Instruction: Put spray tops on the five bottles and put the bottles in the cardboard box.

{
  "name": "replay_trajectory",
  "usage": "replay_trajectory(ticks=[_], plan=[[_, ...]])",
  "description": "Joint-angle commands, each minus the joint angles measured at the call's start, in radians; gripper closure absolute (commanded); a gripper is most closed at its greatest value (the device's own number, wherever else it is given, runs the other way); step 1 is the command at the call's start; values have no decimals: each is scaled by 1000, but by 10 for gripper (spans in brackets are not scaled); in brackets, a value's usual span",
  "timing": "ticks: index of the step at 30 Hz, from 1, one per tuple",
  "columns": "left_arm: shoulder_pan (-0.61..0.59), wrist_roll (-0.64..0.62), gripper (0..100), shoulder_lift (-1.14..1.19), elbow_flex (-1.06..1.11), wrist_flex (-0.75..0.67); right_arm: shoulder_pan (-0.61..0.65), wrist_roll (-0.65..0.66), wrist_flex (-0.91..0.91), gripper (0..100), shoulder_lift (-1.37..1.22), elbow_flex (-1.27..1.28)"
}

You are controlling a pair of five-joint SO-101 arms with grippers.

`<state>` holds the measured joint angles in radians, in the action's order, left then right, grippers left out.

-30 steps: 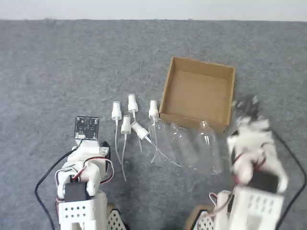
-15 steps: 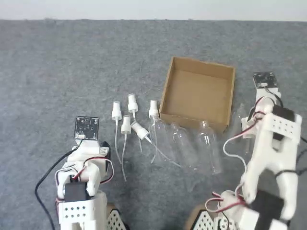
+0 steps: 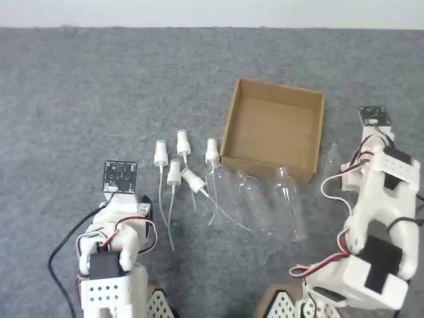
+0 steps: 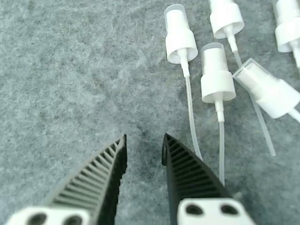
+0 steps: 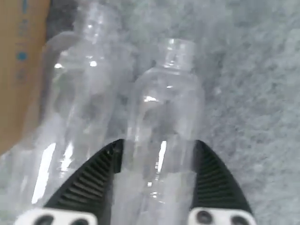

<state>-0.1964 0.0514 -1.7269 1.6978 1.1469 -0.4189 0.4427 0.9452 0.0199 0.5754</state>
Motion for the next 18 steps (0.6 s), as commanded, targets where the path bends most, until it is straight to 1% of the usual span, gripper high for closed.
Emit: replay_trajectory(ticks=[1,3,6,9,13,18], plan=[[-5,6,891,-17,-8,5,-41,115,-36,995,-48,-25],[-5,6,891,-17,-8,5,-62,192,-31,977,-50,-25],[-5,6,891,-17,-8,5,-108,299,-28,993,-42,-25],[-5,6,891,-17,-8,5,-147,342,-24,993,-42,-23],[-5,6,891,-17,-8,5,-177,422,31,993,-41,-23],[0,5,890,-17,-8,5,-174,440,33,993,-48,-23]])
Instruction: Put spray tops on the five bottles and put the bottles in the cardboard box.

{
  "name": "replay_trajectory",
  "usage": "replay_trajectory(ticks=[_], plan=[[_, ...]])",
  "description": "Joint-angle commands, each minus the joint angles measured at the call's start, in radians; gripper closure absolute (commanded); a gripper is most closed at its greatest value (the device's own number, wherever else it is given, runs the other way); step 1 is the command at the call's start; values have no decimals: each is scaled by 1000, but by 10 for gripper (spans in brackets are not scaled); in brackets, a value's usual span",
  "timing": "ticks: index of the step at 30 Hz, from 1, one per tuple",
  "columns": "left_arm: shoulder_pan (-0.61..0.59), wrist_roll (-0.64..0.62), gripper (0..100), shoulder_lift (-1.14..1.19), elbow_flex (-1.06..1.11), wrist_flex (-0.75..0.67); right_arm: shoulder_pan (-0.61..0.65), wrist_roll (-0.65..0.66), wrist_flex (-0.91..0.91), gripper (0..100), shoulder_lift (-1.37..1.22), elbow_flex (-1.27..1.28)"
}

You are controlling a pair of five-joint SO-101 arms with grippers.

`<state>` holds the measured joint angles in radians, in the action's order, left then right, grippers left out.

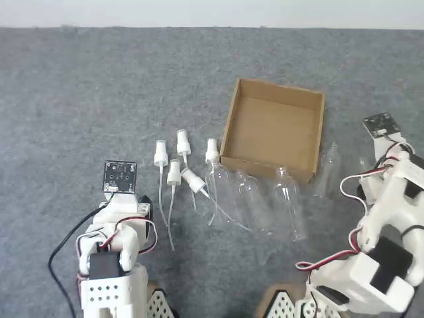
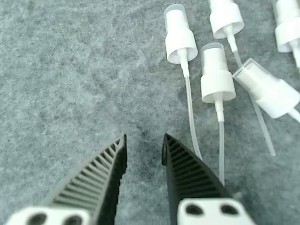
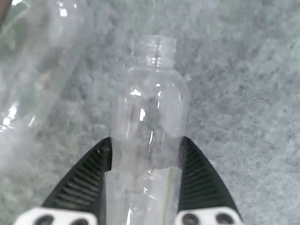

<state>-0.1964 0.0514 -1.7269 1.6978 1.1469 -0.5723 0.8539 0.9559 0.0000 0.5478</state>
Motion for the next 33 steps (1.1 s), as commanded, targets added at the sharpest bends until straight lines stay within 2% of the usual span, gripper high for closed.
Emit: replay_trajectory(ticks=[1,14,17,20,22,25,29,33], plan=[[0,5,890,-17,-8,5,-18,26,21,993,-28,3],[-8,9,889,-17,-8,0,33,26,22,993,-31,2],[-100,15,889,-17,-8,-75,35,25,24,993,-31,5],[-219,158,891,-17,-24,-195,35,25,33,993,-31,18],[-267,215,892,-17,-48,-216,31,25,30,993,-30,32],[-284,213,889,-9,-124,-187,31,25,30,993,-31,35],[-285,313,887,17,-295,-92,31,25,31,993,-27,37],[-285,338,887,212,-539,-8,2,-21,24,993,-19,55]])
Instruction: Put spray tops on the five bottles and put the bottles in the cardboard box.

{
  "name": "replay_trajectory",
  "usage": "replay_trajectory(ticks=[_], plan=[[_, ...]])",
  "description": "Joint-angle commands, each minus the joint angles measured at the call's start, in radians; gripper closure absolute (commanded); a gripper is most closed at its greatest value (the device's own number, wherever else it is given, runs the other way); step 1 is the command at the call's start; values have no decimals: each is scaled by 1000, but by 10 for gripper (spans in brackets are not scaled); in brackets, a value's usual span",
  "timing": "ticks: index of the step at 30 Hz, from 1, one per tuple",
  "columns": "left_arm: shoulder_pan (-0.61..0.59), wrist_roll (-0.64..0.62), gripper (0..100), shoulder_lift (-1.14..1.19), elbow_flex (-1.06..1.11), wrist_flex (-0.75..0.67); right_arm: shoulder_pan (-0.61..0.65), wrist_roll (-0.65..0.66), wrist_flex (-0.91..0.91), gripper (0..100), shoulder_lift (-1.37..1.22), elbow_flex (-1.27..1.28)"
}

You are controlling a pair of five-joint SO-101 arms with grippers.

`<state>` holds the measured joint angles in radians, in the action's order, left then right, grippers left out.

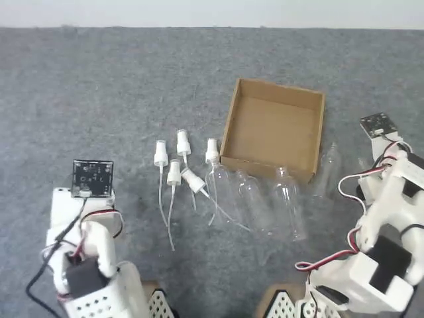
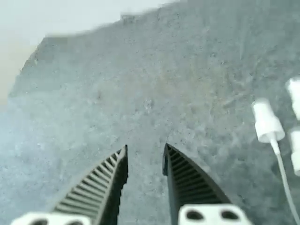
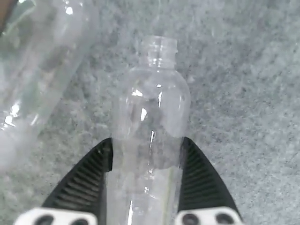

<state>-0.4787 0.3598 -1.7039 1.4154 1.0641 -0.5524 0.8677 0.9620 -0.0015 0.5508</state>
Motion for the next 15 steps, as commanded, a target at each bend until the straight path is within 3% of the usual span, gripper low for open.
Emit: replay_trajectory(ticks=[1,7,15], plan=[[-2,28,887,270,-328,103,-27,-40,18,993,-18,52],[95,11,887,793,-727,327,-62,-40,18,993,-18,51],[301,-186,840,1201,-889,242,-68,-43,-8,993,88,77]])
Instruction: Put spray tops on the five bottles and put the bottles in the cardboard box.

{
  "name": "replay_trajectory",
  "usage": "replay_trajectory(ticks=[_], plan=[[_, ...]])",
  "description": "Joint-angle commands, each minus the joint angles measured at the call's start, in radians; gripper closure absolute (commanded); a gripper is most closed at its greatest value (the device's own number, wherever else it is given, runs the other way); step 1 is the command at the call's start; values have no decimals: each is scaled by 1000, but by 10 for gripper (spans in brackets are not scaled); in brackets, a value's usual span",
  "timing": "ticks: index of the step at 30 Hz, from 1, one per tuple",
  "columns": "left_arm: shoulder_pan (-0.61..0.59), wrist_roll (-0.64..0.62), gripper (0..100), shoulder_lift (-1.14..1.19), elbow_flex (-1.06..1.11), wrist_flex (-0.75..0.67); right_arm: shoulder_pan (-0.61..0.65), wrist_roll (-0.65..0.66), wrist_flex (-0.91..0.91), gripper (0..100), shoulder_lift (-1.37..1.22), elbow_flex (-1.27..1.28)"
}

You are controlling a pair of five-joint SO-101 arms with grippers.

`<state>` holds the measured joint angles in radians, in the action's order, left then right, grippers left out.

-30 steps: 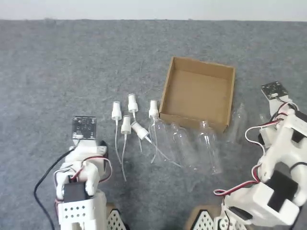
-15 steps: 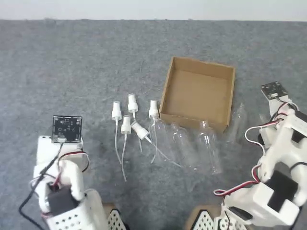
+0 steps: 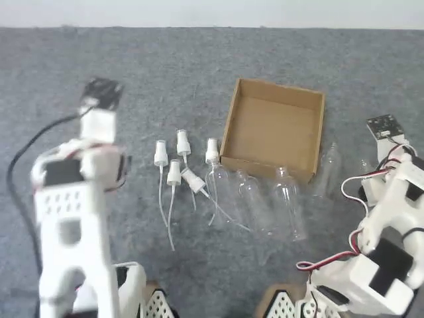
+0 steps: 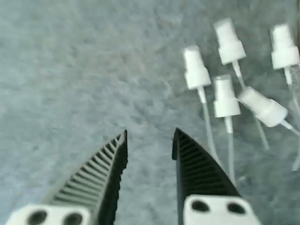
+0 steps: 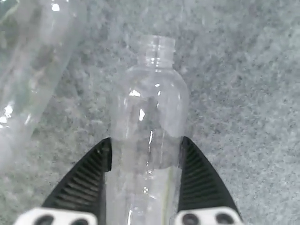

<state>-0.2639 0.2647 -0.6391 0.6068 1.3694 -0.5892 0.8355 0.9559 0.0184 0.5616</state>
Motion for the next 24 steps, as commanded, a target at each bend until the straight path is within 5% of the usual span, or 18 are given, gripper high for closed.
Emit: replay_trajectory(ticks=[1,12,24], plan=[[101,-103,839,163,-84,-80,-31,-8,-5,993,87,78],[219,-269,837,477,-163,-287,-31,-6,-12,993,120,94],[169,-354,840,841,-332,-416,-31,-6,-12,993,124,91]])
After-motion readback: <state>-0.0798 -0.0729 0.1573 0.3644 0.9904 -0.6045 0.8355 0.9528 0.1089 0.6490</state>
